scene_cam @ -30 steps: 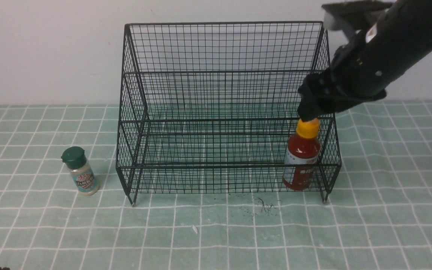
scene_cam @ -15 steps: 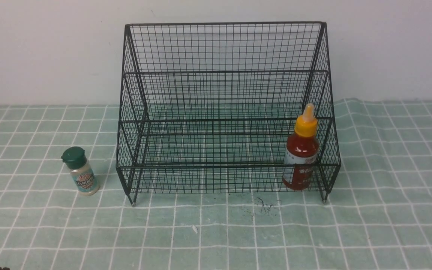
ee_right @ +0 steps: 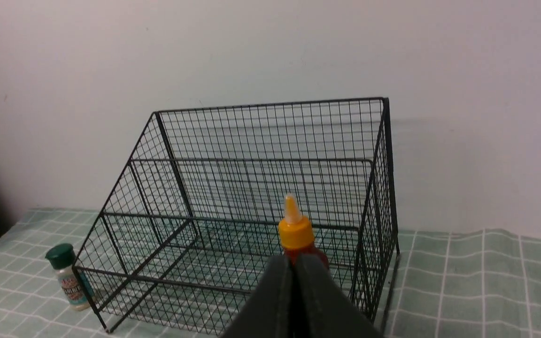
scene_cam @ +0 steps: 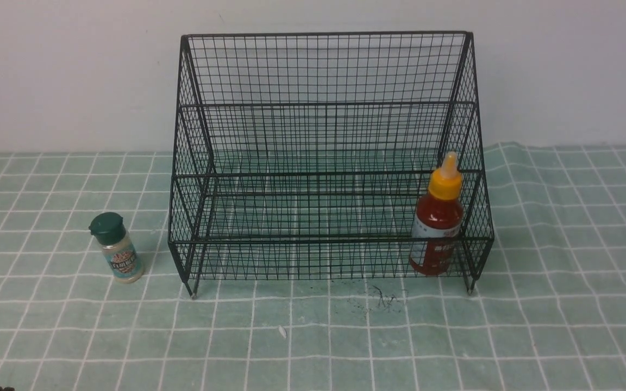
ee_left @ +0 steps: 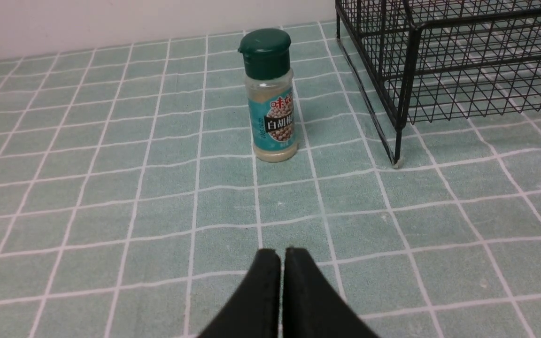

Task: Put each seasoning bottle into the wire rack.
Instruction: Use the left arm to grab the condiment bottle closest to it

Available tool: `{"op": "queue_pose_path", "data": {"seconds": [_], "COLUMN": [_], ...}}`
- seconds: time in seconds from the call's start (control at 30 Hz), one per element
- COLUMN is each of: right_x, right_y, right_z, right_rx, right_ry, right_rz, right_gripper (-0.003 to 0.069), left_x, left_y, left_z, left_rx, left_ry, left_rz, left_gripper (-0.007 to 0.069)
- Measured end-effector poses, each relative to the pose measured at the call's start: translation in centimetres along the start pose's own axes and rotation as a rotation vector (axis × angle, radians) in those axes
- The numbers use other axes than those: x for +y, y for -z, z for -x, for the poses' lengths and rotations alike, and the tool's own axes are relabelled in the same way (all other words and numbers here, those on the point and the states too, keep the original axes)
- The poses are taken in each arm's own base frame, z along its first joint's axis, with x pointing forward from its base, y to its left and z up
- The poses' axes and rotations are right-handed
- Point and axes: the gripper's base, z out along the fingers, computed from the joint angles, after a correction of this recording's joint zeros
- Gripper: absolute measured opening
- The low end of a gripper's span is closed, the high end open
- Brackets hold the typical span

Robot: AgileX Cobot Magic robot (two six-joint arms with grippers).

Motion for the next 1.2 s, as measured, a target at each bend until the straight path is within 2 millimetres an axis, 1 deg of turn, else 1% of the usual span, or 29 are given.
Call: {"op": "queue_pose_path", "data": {"seconds": [0.23, 0.3, 0.33, 0.47, 0.57, 0.63, 0.7, 1.2], "right_x": [-0.6, -1.1, -1.1, -2.8, -4.0, -4.7, -5.0, -5.0], "right_y": [-0.9, -1.3, -1.3, -1.6, -1.7, -1.7, -1.7, -1.7], "right_z": [-2.2, -3.6, -3.5, -7.0, -10.0, -12.5, -13.1, -13.0], "right_rx": [0.035, 0.035, 0.030, 0.043, 0.091, 0.136, 0.141, 0.123], "right_ry": [0.034, 0.065, 0.065, 0.061, 0.060, 0.048, 0.049, 0.064], "right_rz": [-0.021, -0.044, -0.047, -0.233, -0.341, -0.392, -0.408, -0.409], "right_gripper": [-0.0014, -0.0014, -0.0014, -0.0014, -0.0014, -0.0014, -0.0014, -0.0014], "left_x": [0.0, 0.0, 0.0, 0.0, 0.0, 0.0, 0.0, 0.0], "left_y": [0.0, 0.0, 0.0, 0.0, 0.0, 0.0, 0.0, 0.0], "left_z": [0.0, 0.0, 0.0, 0.0, 0.0, 0.0, 0.0, 0.0], "left_rx": [0.000, 0.000, 0.000, 0.000, 0.000, 0.000, 0.000, 0.000], "left_ry": [0.000, 0.000, 0.000, 0.000, 0.000, 0.000, 0.000, 0.001], "left_rz": [0.000, 0.000, 0.000, 0.000, 0.000, 0.000, 0.000, 0.000], "left_gripper": [-0.0006, -0.0006, -0.0006, -0.0006, -0.0006, -0.0006, -0.0006, -0.0006]}}
